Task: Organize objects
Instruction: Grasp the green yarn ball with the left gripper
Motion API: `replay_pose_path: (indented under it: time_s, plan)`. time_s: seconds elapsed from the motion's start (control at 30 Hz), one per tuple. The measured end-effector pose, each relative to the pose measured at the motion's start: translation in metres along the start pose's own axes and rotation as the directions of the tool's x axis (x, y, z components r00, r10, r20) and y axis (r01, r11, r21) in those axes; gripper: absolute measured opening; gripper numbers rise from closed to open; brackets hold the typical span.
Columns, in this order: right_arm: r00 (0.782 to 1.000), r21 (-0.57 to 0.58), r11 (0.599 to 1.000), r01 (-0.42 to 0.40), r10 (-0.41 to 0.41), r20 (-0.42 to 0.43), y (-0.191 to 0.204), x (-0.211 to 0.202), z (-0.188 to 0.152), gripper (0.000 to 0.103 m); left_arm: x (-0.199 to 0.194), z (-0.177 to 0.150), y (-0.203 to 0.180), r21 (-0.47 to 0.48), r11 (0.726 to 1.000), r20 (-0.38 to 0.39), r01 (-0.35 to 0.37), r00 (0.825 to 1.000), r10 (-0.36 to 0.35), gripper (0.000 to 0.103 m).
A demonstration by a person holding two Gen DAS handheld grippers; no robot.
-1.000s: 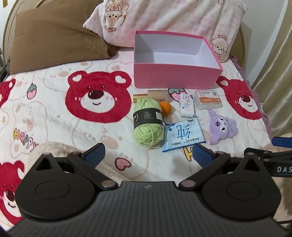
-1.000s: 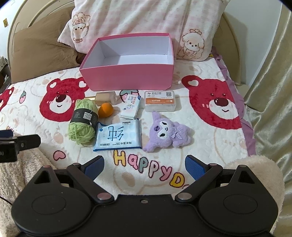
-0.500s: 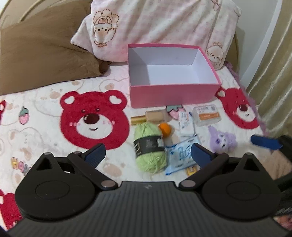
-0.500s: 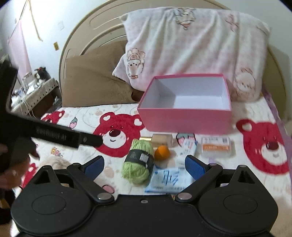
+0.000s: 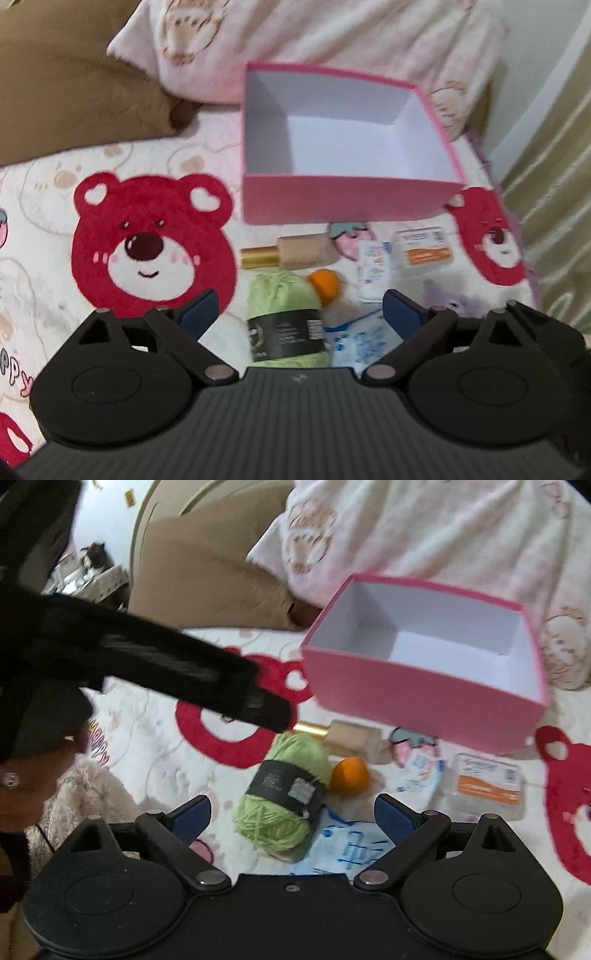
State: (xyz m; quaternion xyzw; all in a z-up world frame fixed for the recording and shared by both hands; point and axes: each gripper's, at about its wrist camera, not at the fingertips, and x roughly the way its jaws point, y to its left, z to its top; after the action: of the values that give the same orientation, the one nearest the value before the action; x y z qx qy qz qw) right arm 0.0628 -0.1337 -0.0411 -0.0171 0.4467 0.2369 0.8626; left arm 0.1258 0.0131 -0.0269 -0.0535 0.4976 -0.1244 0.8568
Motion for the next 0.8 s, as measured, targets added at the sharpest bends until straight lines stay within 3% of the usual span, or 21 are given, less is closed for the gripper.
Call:
replay_pose_path:
  time_s: [0.2,0.33,0.53,0.8]
  plan:
    - [0.998,0.019,0.999,-0.05,0.051,-0.039,0.0,0.034,0.0,0.097,0.031,-0.009,0.019,-0.046,0.999,-0.023,-0.002,1.0,0.001,0.096]
    - [0.999,-0.021,1.0,0.011,-0.01,0.032,0.004,0.051,-0.014,0.094,0.046,-0.014,0.021,-0.028,0.998,0.011,-0.049,0.999,0.05,0.092]
    - [0.999,0.013,1.0,-0.018,0.017,0.032,0.0,0.071,-0.021,0.094,0.06,-0.015,0.03,-0.057,0.998,0.027,-0.019,0.999,0.021,0.091]
    - [0.999,0.055,0.998,-0.021,0.023,-0.039,0.005,0.107,-0.028,0.094,0.094,-0.02,0.041,-0.145,0.989,-0.098,0.032,0.994,-0.046,0.084]
